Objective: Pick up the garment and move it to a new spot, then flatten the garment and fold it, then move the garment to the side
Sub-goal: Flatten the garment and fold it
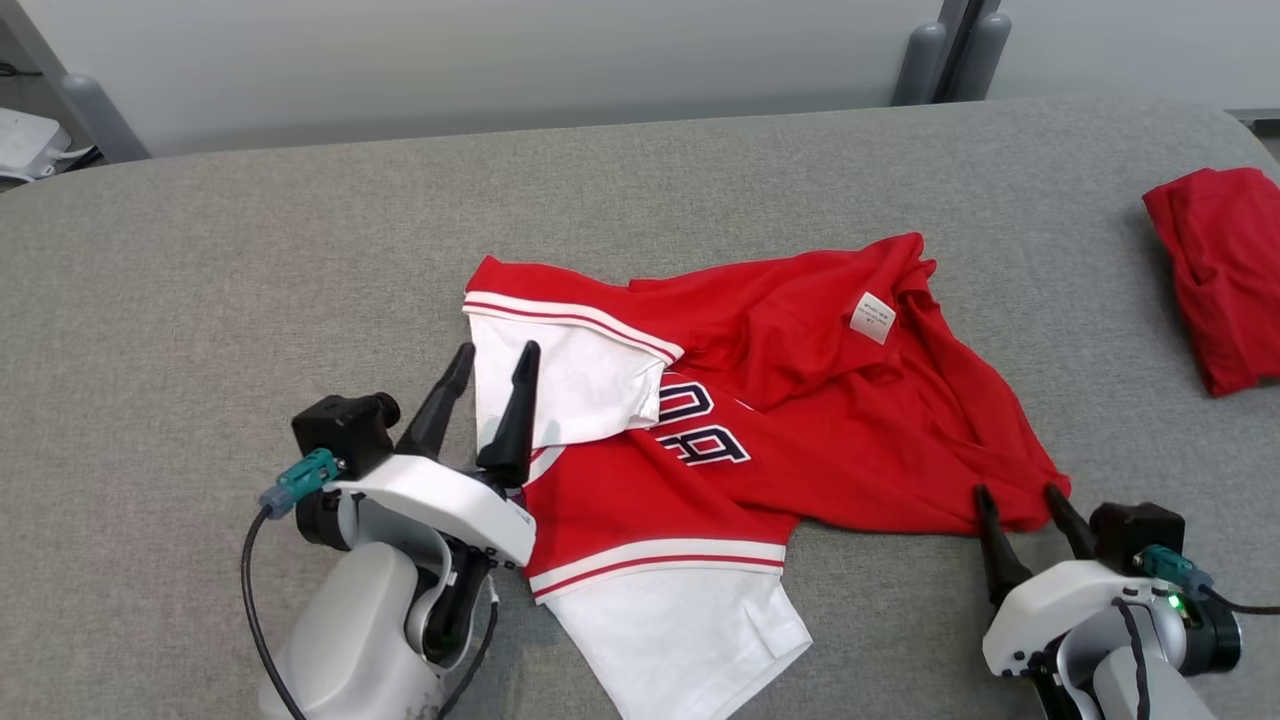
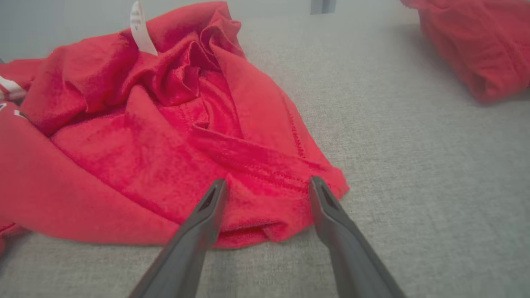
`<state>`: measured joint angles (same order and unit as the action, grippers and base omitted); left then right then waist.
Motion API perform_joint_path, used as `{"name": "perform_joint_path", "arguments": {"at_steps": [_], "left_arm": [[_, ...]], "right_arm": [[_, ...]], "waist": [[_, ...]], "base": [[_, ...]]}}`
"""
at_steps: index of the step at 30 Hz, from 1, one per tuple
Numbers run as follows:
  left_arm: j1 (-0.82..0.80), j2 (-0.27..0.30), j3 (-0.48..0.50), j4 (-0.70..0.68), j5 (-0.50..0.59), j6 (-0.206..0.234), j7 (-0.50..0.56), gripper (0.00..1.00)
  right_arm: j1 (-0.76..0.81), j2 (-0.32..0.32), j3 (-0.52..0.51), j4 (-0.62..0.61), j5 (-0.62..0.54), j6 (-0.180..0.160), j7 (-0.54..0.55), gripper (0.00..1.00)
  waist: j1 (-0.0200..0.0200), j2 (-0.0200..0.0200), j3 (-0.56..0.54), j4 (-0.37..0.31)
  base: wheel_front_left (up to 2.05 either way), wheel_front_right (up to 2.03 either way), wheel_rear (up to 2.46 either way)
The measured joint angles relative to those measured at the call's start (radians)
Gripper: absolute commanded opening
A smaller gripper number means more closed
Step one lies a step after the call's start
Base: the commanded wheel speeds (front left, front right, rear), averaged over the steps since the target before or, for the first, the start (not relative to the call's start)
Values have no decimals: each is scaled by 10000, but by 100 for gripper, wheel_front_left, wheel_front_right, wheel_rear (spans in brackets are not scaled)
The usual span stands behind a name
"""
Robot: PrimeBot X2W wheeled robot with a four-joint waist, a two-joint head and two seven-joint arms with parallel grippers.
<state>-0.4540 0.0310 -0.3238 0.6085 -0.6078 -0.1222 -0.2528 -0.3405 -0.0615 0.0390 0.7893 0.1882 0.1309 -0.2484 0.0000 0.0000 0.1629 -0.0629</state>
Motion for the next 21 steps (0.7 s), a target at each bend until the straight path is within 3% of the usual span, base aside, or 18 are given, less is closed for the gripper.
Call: {"name": "perform_joint_path", "arguments": {"at_steps": [6, 21], "left_arm": [[330, 0, -617, -203, -194, 90, 0, 100], [1259, 94, -1762, -92, -629, 307, 568, 100]], "right_arm": [[-293, 12, -163, 725, 13, 0, 0, 100], [-240, -121, -1595, 303, -328, 0, 0, 100]], "waist": [[0, 0, 57, 190], [0, 0, -49, 652]], "base": [[0, 0, 0], [0, 0, 0]]}}
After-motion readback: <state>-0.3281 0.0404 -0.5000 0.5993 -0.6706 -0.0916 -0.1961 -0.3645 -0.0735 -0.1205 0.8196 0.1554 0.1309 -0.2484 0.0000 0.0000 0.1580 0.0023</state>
